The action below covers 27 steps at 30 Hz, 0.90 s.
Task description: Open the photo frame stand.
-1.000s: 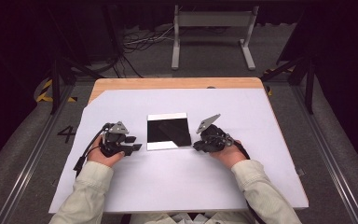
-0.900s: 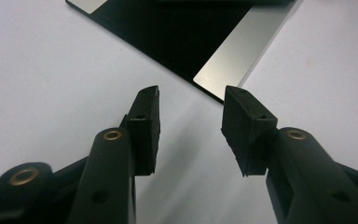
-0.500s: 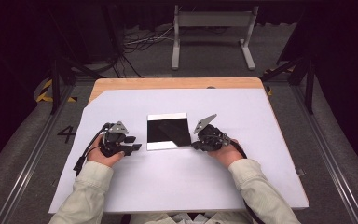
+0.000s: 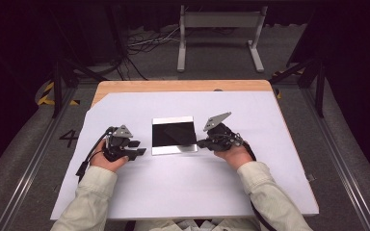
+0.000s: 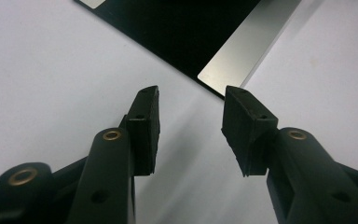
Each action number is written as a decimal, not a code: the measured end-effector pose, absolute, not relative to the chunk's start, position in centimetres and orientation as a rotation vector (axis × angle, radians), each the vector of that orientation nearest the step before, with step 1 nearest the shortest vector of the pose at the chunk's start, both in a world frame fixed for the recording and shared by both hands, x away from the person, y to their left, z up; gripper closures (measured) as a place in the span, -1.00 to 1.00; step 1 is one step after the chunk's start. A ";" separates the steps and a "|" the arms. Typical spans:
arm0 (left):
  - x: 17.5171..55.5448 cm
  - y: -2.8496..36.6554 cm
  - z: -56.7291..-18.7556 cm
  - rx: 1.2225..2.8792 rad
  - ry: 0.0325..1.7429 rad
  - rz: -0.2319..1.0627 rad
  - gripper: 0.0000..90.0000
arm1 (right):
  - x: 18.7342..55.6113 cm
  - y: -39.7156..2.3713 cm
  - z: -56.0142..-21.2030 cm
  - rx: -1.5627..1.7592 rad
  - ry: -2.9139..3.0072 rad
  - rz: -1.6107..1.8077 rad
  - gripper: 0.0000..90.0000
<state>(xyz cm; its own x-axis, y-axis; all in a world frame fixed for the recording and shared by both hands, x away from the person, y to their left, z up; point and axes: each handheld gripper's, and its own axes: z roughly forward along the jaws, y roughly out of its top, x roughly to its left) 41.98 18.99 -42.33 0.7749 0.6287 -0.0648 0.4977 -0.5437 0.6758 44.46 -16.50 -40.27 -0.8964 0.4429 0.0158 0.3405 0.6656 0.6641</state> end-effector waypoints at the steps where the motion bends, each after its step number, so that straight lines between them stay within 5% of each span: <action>1: 42.0 19.0 -42.3 2.261 0.836 0.241 0.27 | 44.5 -16.5 -40.1 0.645 2.724 1.055 0.99; 27: 41.5 19.3 -42.4 2.263 0.832 0.244 0.25 | 44.1 -16.6 -39.5 0.789 2.464 1.446 0.99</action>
